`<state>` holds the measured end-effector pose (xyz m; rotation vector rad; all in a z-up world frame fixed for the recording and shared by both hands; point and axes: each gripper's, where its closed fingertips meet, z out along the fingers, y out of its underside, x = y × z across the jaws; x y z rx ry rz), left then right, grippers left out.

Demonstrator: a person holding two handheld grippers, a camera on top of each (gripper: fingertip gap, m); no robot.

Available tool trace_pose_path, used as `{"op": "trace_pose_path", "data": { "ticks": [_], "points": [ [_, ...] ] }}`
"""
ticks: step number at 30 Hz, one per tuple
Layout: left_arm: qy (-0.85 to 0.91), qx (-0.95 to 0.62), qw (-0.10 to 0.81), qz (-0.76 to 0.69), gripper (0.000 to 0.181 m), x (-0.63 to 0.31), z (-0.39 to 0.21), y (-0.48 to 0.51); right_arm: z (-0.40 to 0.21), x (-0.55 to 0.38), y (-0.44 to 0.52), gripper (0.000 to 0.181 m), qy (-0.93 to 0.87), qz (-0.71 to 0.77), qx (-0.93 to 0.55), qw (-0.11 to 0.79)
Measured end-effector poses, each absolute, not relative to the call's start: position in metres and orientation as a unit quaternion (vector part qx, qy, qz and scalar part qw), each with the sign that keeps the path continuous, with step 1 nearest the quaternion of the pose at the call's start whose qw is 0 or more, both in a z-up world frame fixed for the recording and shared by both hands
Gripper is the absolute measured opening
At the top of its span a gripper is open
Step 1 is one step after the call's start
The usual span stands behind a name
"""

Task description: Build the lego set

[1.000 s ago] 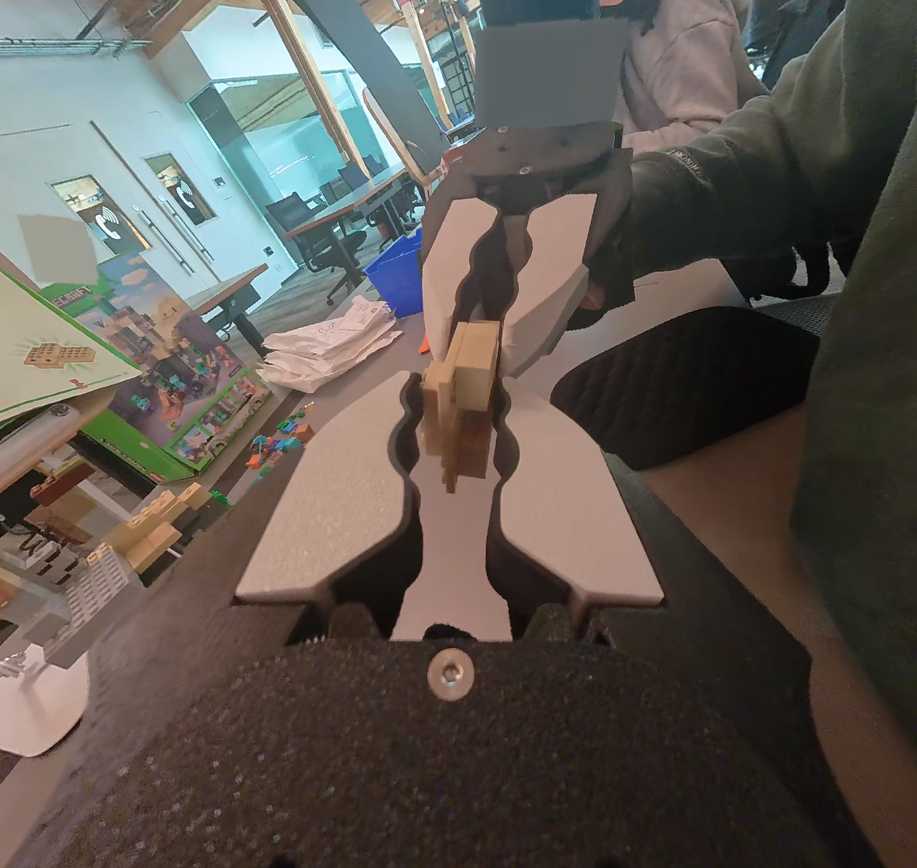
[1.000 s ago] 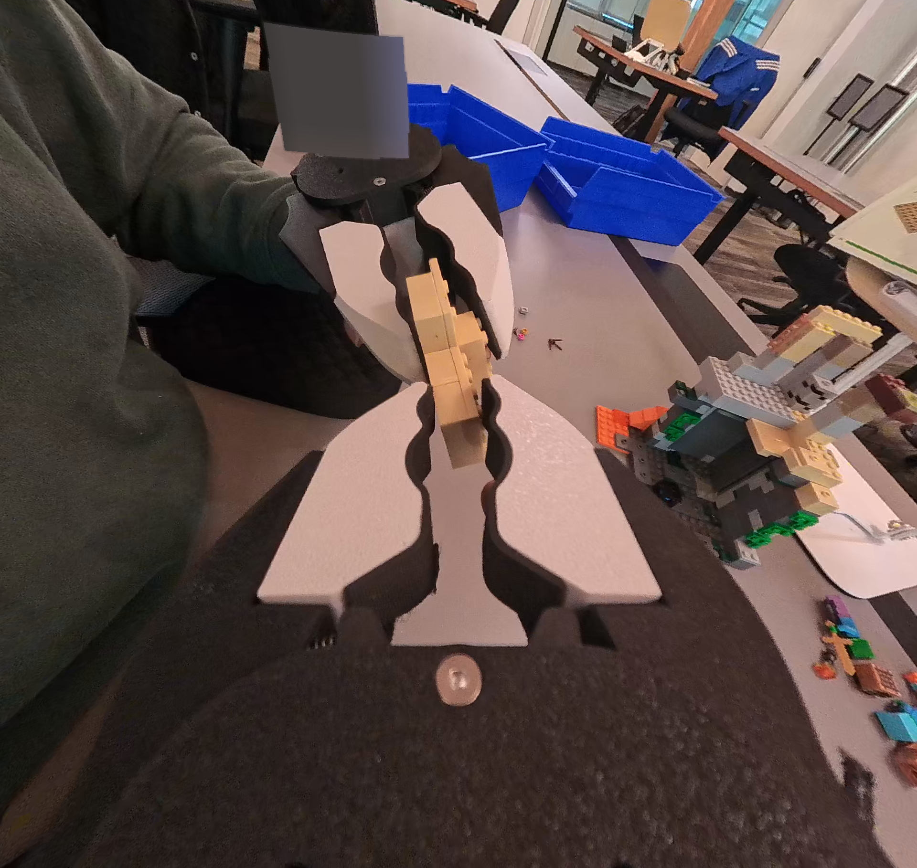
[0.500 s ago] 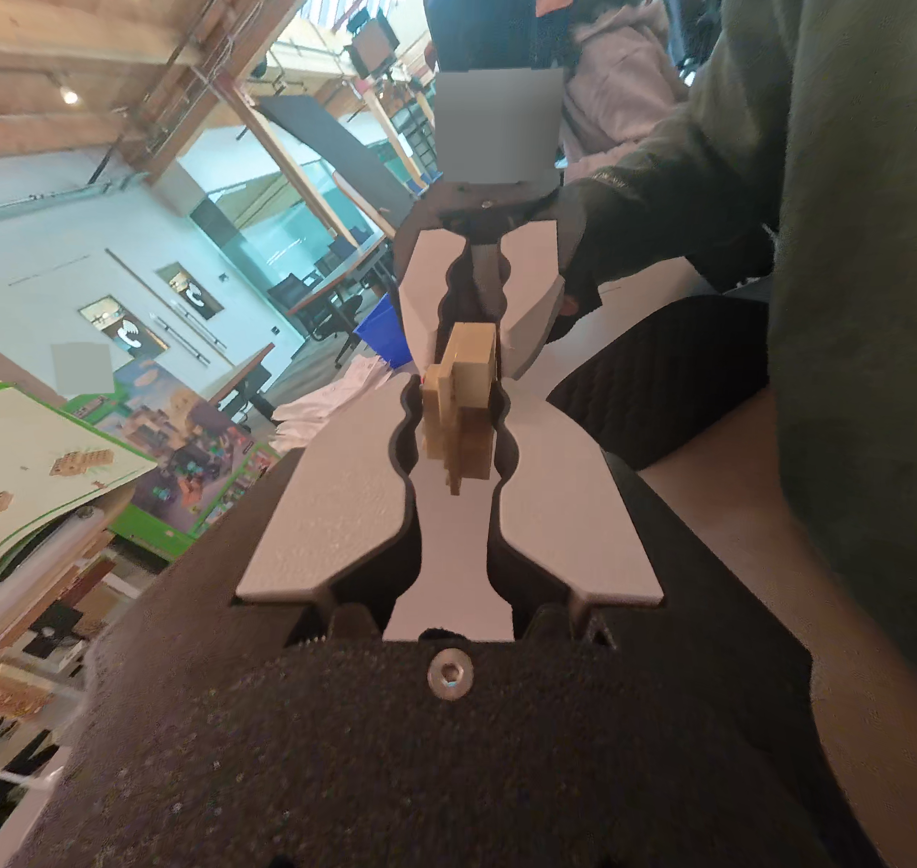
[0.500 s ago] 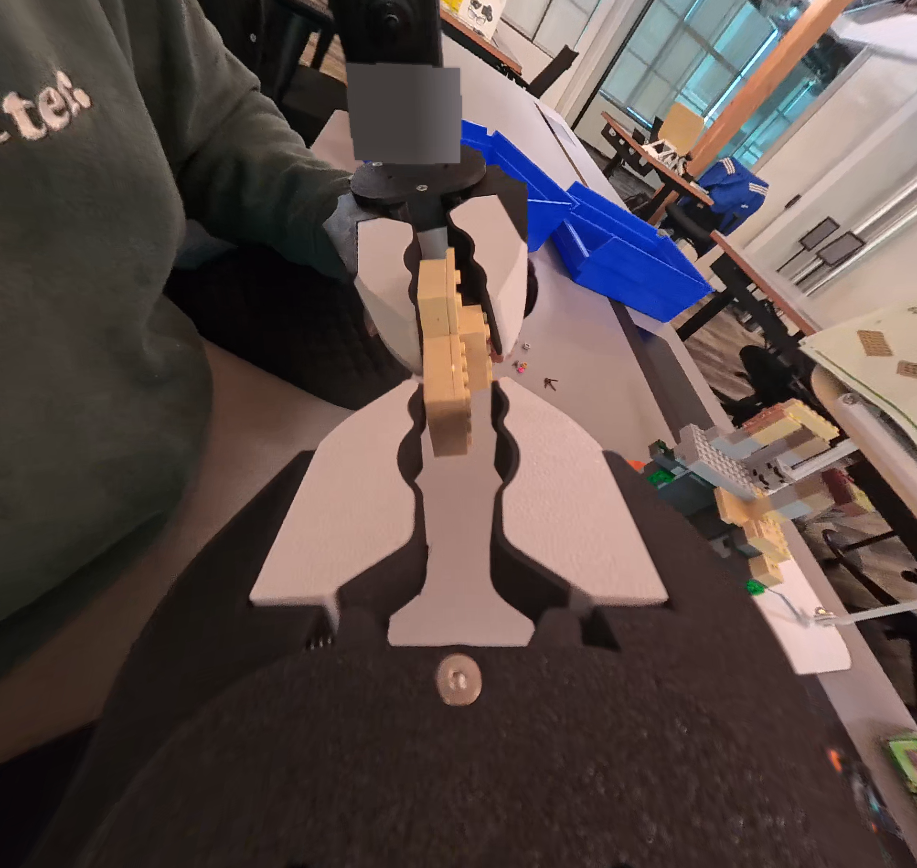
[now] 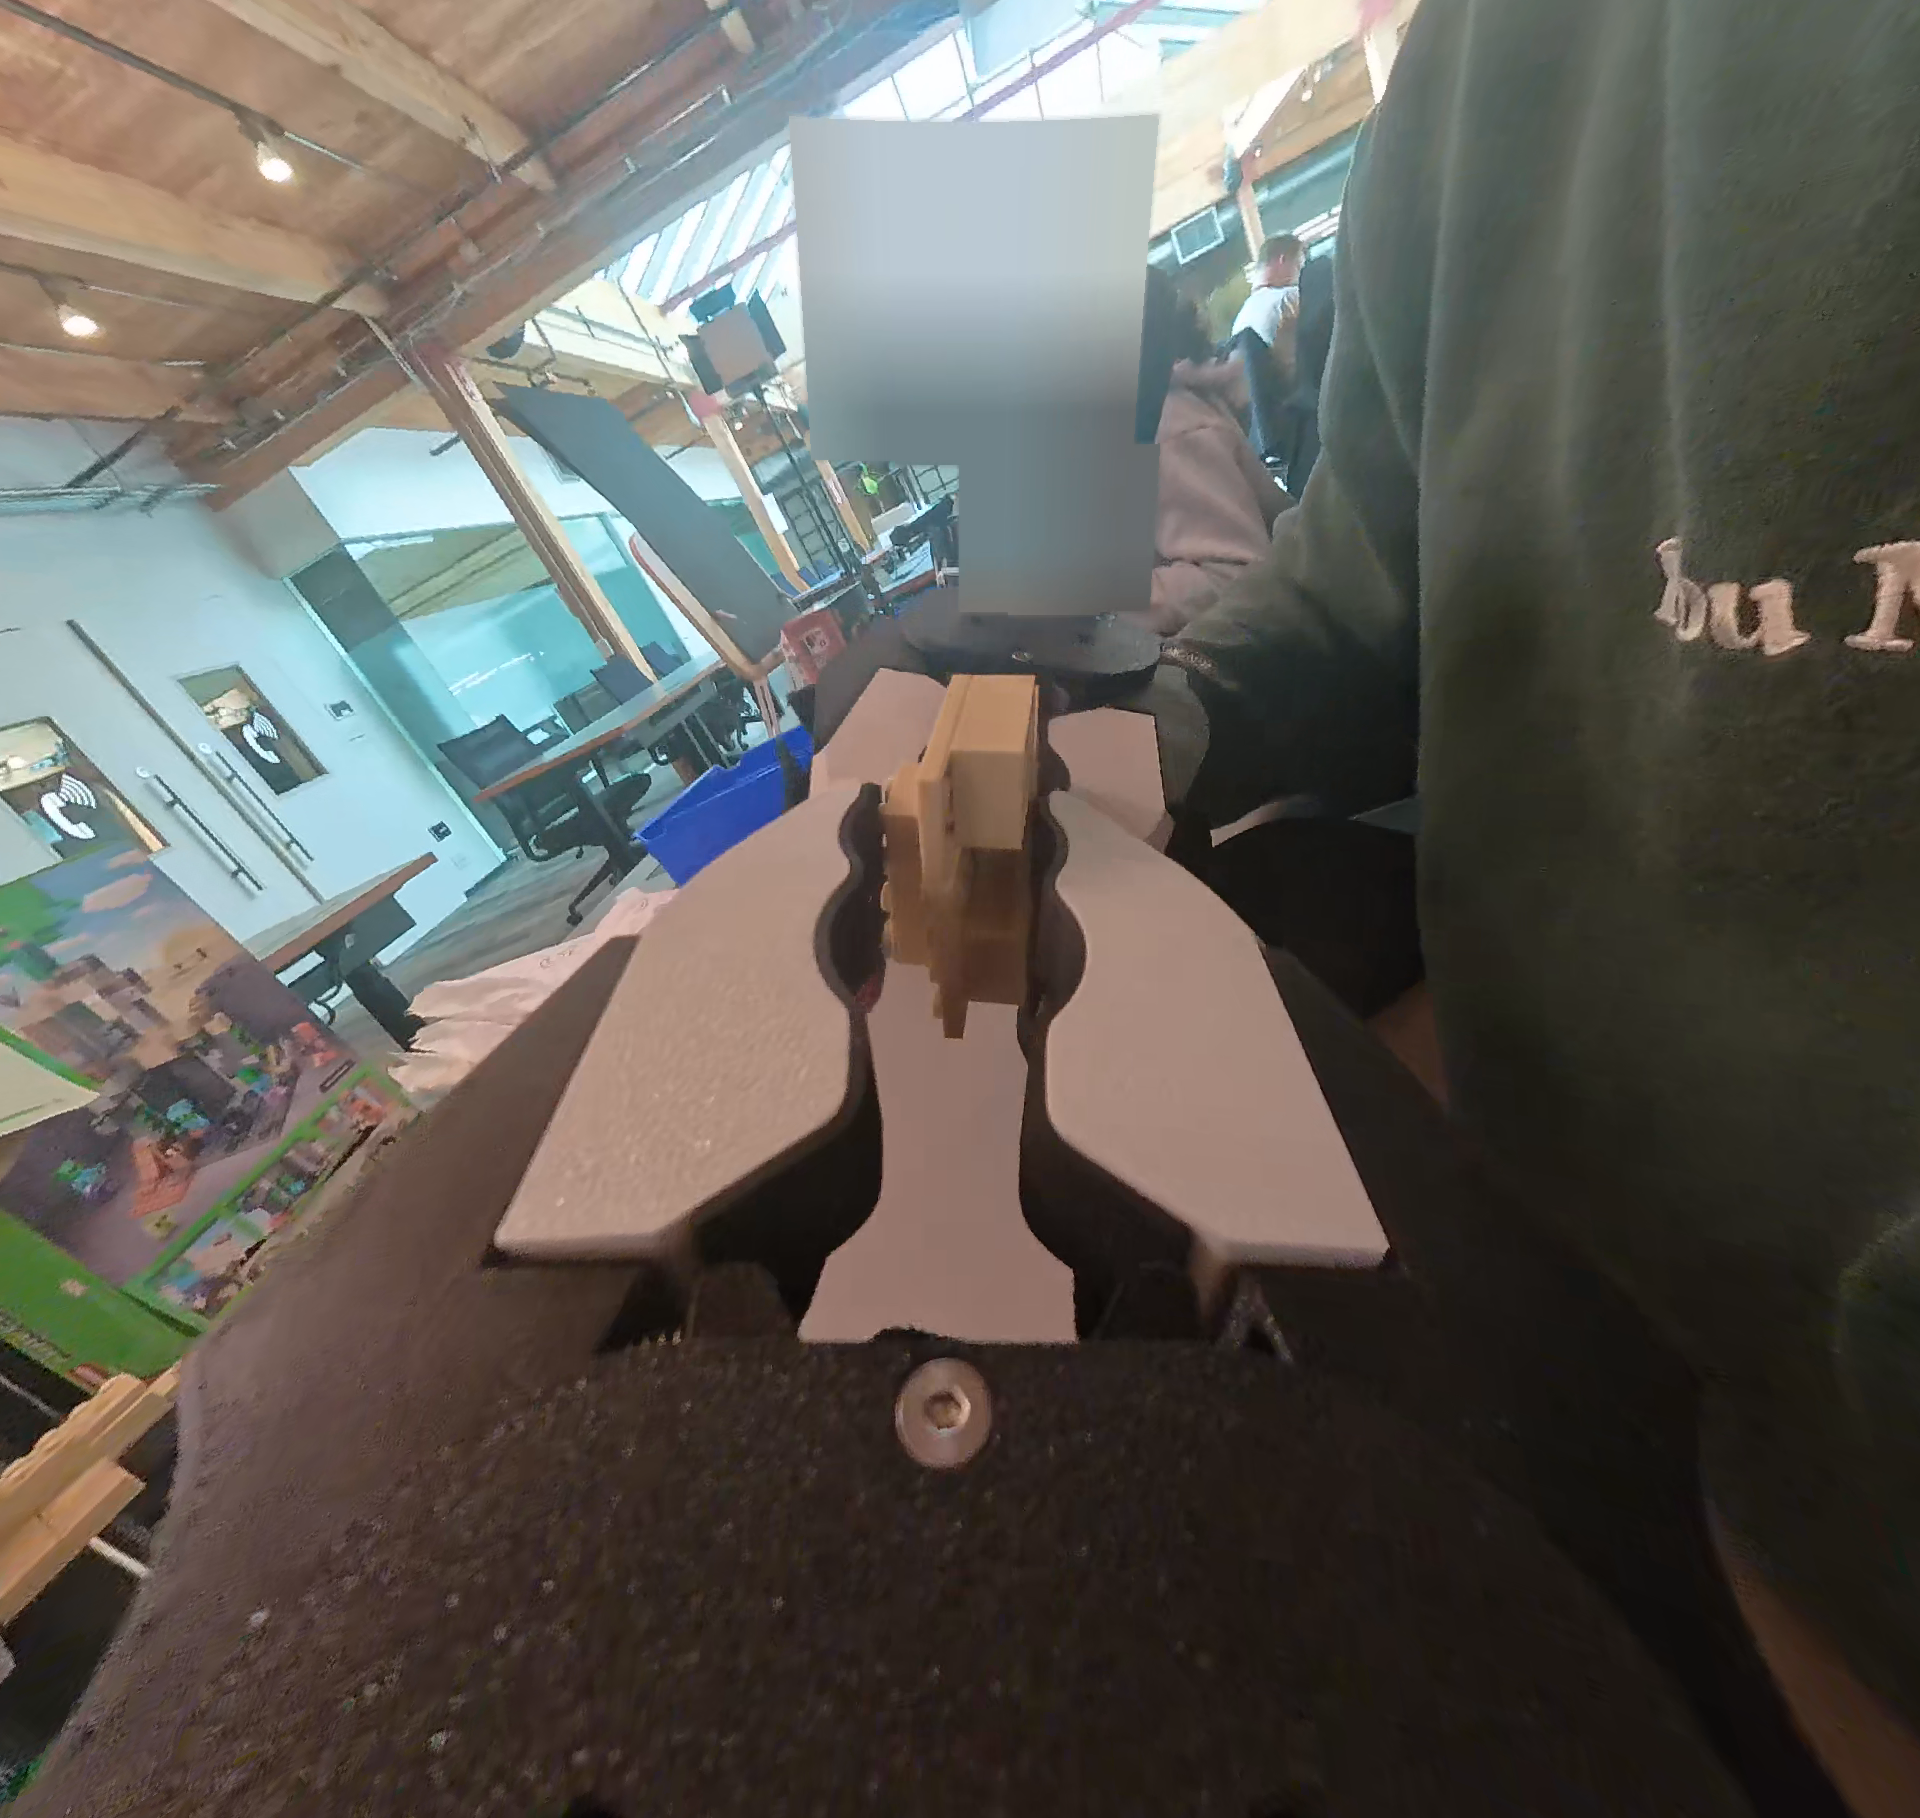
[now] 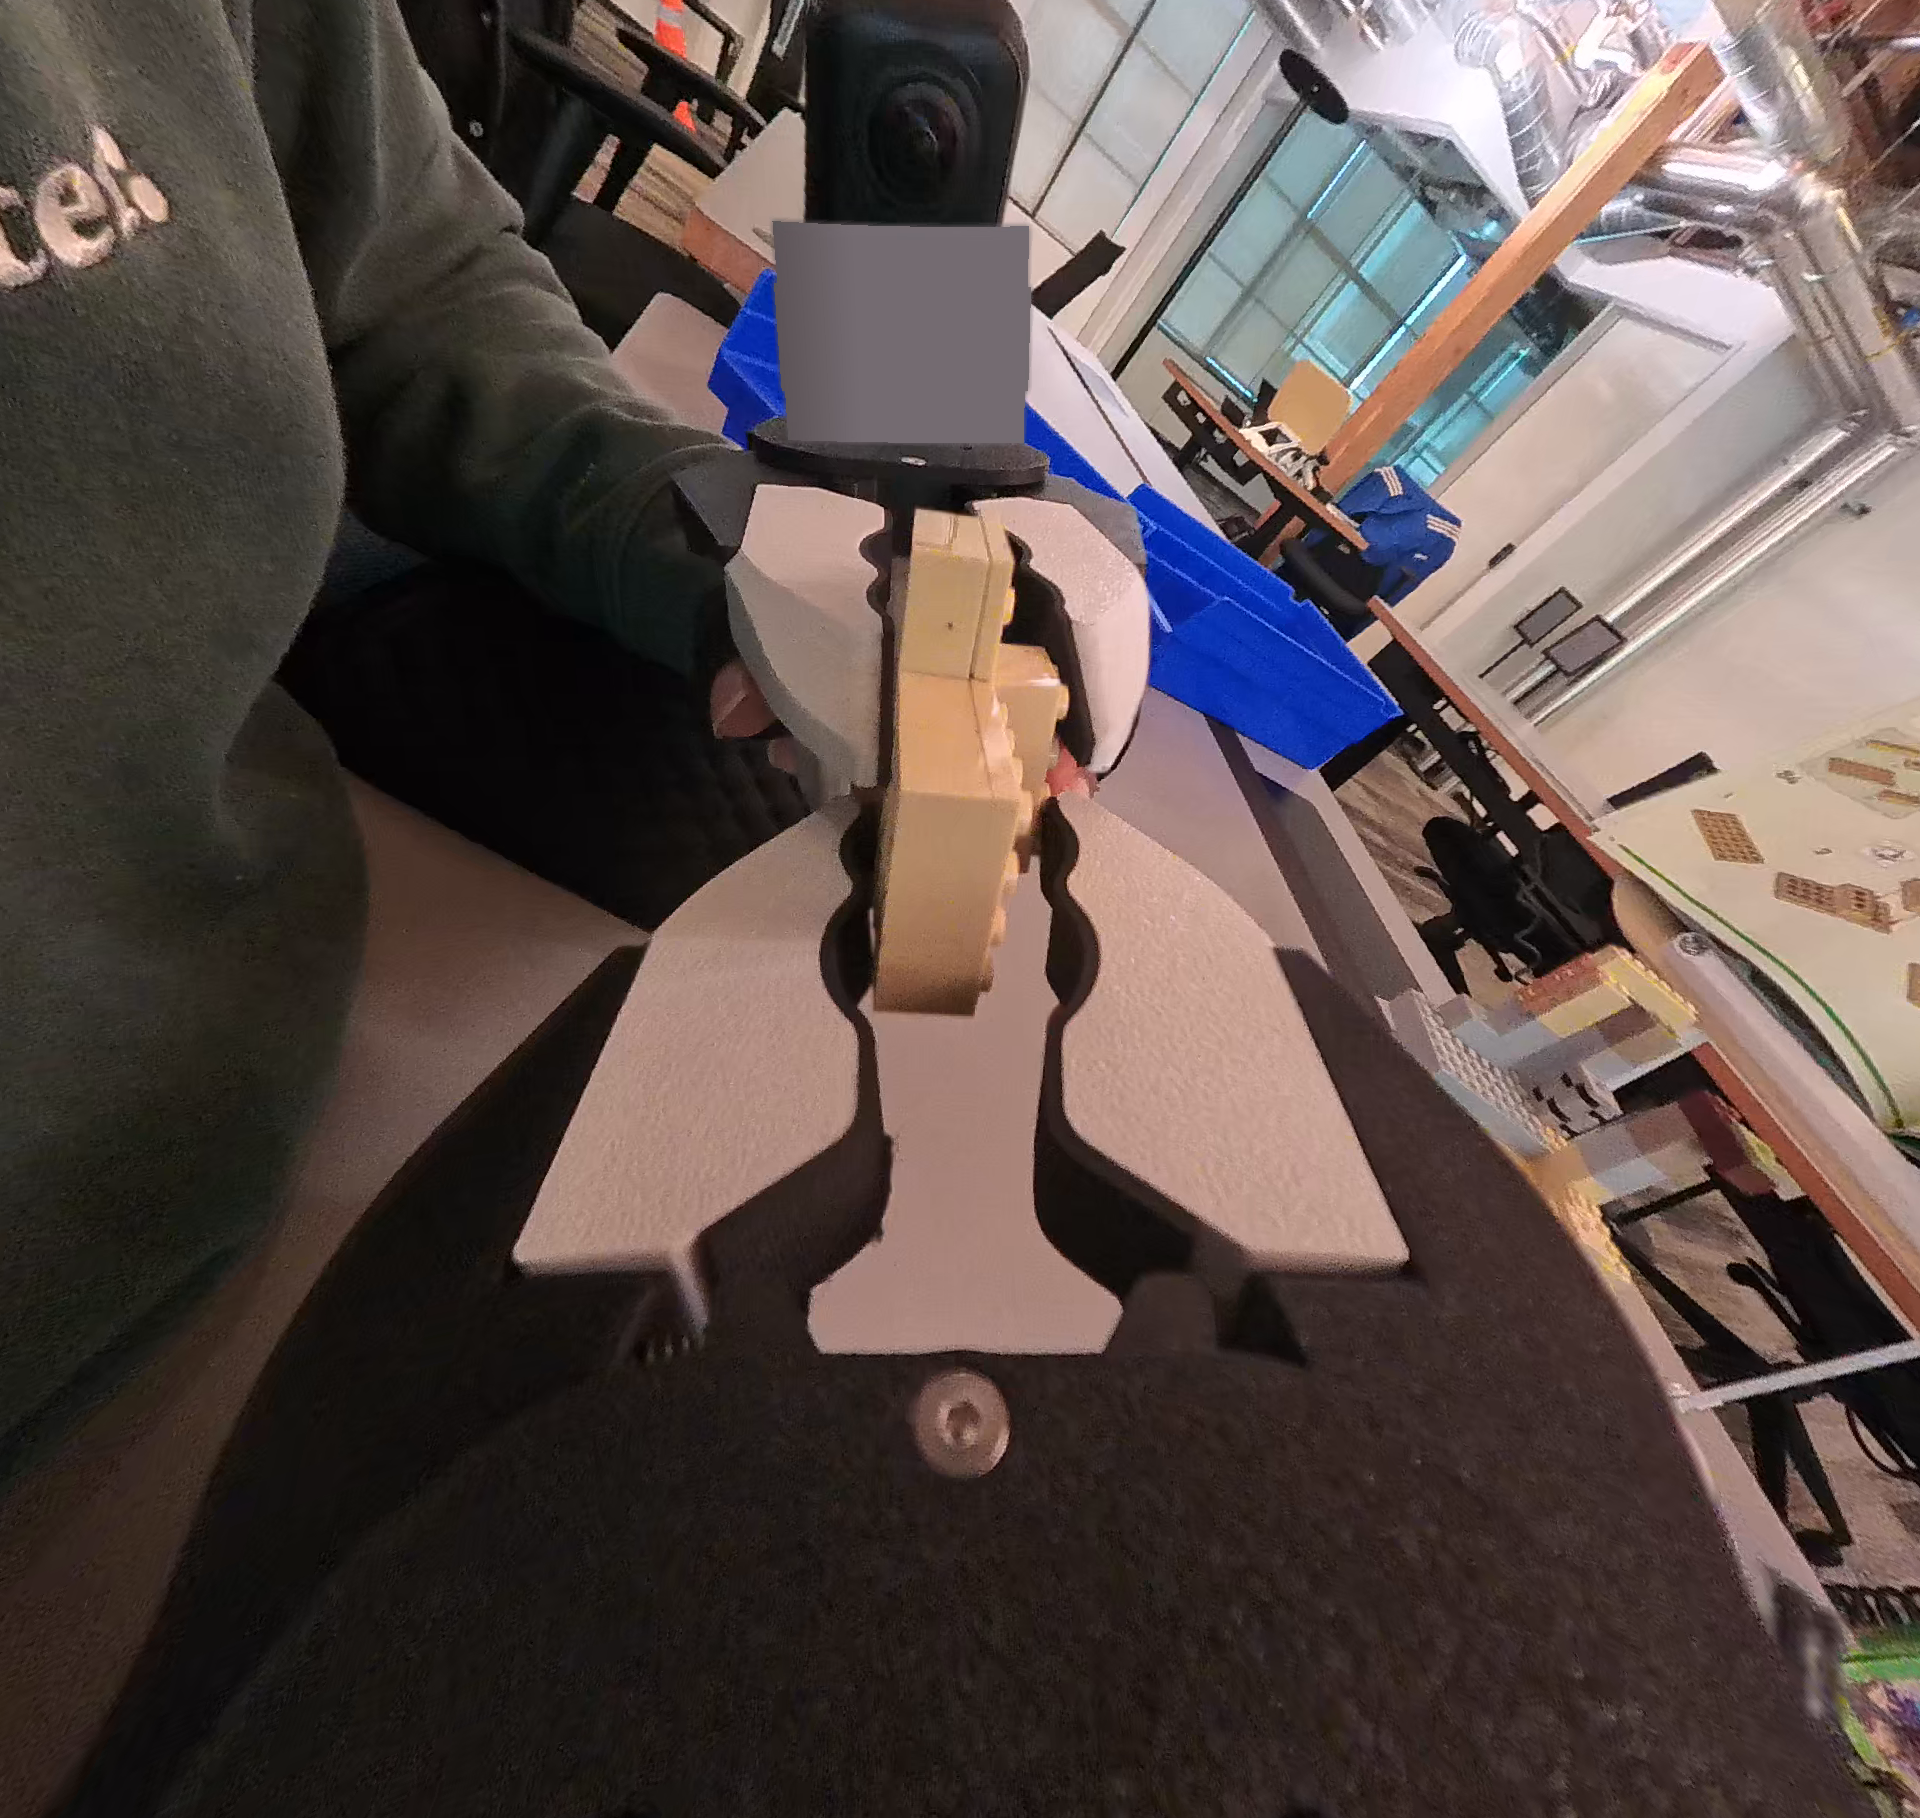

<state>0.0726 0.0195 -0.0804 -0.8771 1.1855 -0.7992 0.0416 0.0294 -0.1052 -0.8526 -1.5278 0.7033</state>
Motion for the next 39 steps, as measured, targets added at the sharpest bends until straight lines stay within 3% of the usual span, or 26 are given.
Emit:
{"op": "trace_pose_path", "data": {
  "ticks": [27,39],
  "points": [
    [0.559,-0.413,0.633,-0.341,0.025,0.071,-0.085,0.011,-0.114,0.046,0.024,0.027,-0.669,0.324,-0.385,0.547],
    [0.516,-0.427,0.665,-0.331,0.027,0.068,-0.084,0.028,-0.116,0.041,0.040,0.027,-0.638,0.329,-0.432,0.546]
  ]
}}
